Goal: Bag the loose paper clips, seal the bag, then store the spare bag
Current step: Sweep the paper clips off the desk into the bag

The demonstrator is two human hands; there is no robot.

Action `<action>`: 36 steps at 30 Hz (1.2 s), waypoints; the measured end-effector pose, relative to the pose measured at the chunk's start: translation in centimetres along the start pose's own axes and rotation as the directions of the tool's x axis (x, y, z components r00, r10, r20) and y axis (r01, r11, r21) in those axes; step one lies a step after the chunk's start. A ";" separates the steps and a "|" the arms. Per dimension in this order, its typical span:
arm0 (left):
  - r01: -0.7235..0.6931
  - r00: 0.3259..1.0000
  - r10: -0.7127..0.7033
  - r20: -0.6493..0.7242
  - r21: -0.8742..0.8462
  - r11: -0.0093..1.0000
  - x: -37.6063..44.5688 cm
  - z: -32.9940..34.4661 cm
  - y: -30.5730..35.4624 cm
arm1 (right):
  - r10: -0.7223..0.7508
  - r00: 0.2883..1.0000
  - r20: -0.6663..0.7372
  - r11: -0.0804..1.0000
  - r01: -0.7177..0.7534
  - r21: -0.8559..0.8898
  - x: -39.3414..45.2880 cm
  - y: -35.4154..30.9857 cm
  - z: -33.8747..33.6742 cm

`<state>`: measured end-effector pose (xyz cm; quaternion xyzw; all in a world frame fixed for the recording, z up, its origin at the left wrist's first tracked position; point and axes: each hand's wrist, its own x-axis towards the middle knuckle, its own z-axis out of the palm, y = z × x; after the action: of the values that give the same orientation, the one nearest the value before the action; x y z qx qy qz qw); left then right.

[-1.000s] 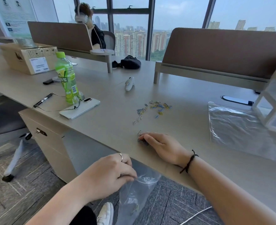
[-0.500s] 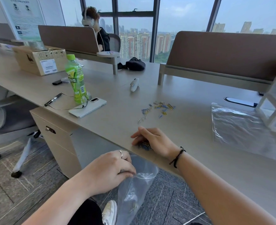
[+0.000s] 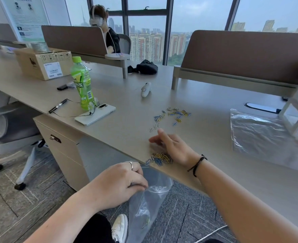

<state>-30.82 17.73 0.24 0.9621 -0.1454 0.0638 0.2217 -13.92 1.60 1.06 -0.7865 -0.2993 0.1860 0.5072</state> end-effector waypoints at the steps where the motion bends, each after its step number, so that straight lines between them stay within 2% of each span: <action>1: 0.002 1.000 -0.002 -0.001 -0.004 1.000 0.0 0.0 0.0 | -0.002 0.999 0.048 0.998 0.005 -0.058 0.1 0.0 0.3; 3: 0.004 1.000 -0.004 -0.003 -0.007 1.000 0.0 -0.1 0.0 | -0.014 0.991 0.134 0.997 0.023 -0.067 -0.1 -0.1 1.0; 7: -0.004 1.000 0.004 -0.007 0.001 1.000 0.1 -0.1 0.1 | -0.032 0.983 0.180 0.981 -0.003 0.194 -1.4 -0.9 1.6; 10: -0.003 1.000 0.003 -0.004 0.000 1.000 0.2 0.0 0.1 | -0.053 0.977 0.205 0.962 -0.006 0.273 -2.1 -1.3 1.3; 17: -0.010 1.000 0.010 -0.008 0.002 1.000 0.3 0.0 0.4 | -0.050 0.990 0.134 0.904 -0.013 0.427 -2.3 -1.8 1.6; 21: -0.008 1.000 0.008 -0.008 0.001 1.000 0.3 0.0 0.4 | -0.061 0.993 0.100 0.899 0.011 0.437 -2.0 -1.9 2.1; 30: -0.007 1.000 0.007 -0.014 -0.007 1.000 0.2 -0.1 0.4 | -0.040 0.975 0.218 0.884 -0.067 0.463 -2.1 -2.3 2.1; 33: -0.007 1.000 0.007 -0.010 -0.011 1.000 0.3 -0.1 0.6 | -0.038 0.990 0.132 0.844 -0.039 0.534 -2.1 -1.9 1.9; 36: -0.013 1.000 0.013 -0.002 -0.010 1.000 0.4 0.0 0.7 | 0.008 0.994 -0.108 0.869 0.046 0.493 -2.4 -1.0 0.9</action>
<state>-30.64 17.02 0.58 0.9599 -0.1518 0.0656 0.2263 -16.51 0.97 1.61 -0.6363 -0.2219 0.2092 0.7086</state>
